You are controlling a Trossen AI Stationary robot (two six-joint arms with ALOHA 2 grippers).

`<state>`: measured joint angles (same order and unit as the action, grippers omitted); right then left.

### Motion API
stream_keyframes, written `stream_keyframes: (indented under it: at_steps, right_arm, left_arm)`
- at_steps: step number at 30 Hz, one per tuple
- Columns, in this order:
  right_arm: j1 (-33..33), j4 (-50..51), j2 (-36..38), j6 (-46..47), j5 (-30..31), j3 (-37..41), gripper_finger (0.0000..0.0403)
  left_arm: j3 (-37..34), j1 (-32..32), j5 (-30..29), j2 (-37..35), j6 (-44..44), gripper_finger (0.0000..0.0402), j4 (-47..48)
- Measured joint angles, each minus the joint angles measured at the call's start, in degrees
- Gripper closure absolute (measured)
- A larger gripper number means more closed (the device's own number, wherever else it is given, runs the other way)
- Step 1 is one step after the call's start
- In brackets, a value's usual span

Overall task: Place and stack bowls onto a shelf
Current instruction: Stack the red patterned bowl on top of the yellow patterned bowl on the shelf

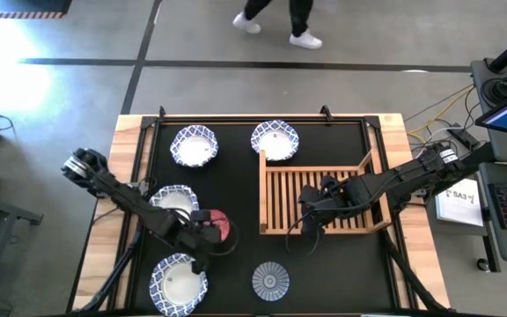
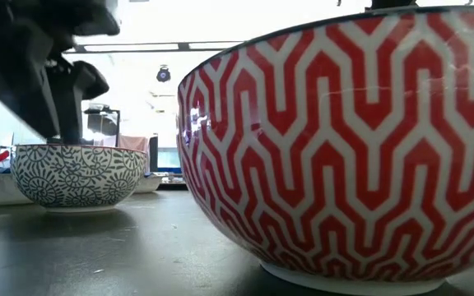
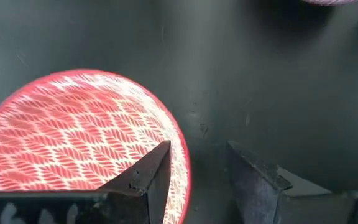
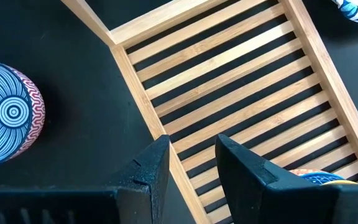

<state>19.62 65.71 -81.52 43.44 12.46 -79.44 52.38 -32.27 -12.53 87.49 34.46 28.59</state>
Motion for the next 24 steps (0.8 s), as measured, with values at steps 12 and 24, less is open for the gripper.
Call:
stream_keyframes:
  at_steps: [12,24]
  right_arm:
    - [0.0,0.0,0.0,0.0,0.0,0.0,0.0284]
    - [0.0,0.0,0.0,-0.6,0.0,0.0,0.0284]
  left_arm:
    - [0.5,0.0,-3.7,6.2,2.1,0.0277,2.0]
    - [1.3,0.0,-2.3,6.2,3.7,0.0393,2.7]
